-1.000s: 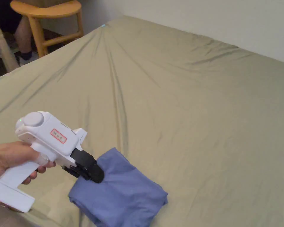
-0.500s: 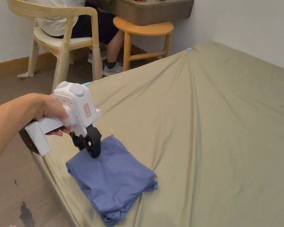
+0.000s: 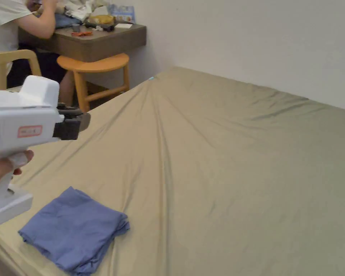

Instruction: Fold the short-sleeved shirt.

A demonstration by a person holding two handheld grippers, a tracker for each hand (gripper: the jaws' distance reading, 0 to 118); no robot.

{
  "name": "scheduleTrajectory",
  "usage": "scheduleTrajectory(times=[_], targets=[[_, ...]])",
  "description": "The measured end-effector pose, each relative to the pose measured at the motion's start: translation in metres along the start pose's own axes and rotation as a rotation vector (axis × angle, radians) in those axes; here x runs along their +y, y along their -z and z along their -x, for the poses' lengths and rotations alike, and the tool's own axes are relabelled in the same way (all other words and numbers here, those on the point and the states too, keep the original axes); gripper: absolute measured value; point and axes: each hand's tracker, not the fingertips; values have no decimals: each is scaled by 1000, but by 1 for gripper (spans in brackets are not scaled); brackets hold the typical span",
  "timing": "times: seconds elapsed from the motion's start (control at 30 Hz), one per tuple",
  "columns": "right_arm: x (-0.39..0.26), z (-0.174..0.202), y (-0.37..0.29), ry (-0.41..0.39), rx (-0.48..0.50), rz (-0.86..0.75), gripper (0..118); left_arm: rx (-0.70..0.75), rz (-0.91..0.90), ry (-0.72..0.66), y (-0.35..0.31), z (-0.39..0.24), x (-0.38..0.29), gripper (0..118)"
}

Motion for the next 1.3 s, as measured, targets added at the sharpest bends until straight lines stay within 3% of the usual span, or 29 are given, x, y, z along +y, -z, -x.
scheduleTrajectory(times=[0.03, 0.13, 0.2, 0.3, 0.37, 0.43, 0.63, 1.3], targets=[[8, -6, -11, -23, -57, -44, 1, -82, -38, 15, -22, -31, 3, 16], [27, -23, -41, -35, -221, -138, 1, -141, -184, -71, -63, -116, -1, 1], [34, -34, -62, -48, -295, -202, 1, -193, -211, -51, -81, -165, -10, 0], [37, -38, -85, -134, -508, -237, 1, -222, -221, 0, -97, -227, -26, 0], [30, -44, -93, -195, -633, -226, 1, -223, -210, -58, -97, -254, -37, 0], [21, -52, -99, -152, -653, -229, 1, -298, -186, -122, -98, -273, -47, 0], [0, -64, -110, -119, -673, -216, 1, -221, -164, -71, -98, -308, -69, 0], [-3, -61, -103, -69, -655, -214, 1, -199, -135, -49, -96, -299, -74, 0]])
